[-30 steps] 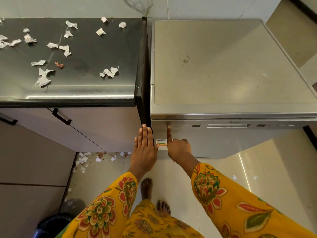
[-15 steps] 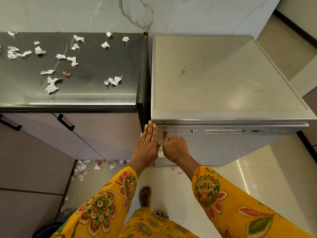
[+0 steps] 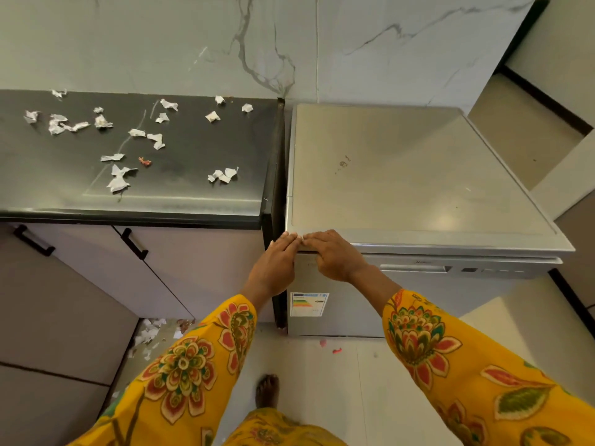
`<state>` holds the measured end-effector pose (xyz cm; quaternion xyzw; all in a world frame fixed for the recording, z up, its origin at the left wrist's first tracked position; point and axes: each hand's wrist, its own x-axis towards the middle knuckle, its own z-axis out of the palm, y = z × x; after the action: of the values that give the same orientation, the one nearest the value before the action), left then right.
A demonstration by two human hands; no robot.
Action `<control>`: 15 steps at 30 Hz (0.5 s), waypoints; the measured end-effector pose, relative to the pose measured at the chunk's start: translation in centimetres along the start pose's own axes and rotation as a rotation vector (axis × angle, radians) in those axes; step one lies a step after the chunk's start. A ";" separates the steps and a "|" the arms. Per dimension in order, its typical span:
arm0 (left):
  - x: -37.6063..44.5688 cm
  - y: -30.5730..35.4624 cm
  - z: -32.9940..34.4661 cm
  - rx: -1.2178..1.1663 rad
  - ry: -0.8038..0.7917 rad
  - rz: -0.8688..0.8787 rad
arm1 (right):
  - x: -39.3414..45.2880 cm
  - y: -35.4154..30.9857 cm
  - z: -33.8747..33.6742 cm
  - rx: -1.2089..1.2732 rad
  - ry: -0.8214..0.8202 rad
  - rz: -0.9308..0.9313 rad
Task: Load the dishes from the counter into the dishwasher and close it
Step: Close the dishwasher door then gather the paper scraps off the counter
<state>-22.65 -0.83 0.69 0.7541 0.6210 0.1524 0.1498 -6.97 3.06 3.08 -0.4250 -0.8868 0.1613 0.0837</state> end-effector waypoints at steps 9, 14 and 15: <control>1.6 1.4 -4.3 0.013 -0.143 -0.055 | 1.6 -0.3 -4.4 0.183 -0.249 0.151; 2.1 1.1 -5.4 -0.027 -0.236 -0.105 | 1.6 0.2 -5.6 -0.014 -0.312 0.028; 2.0 1.0 -5.3 -0.060 -0.223 -0.110 | 1.6 0.3 -5.5 -0.021 -0.308 0.021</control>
<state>-23.62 1.18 5.98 0.7265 0.6358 0.0777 0.2488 -6.22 5.69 8.10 -0.4053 -0.8862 0.2164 -0.0594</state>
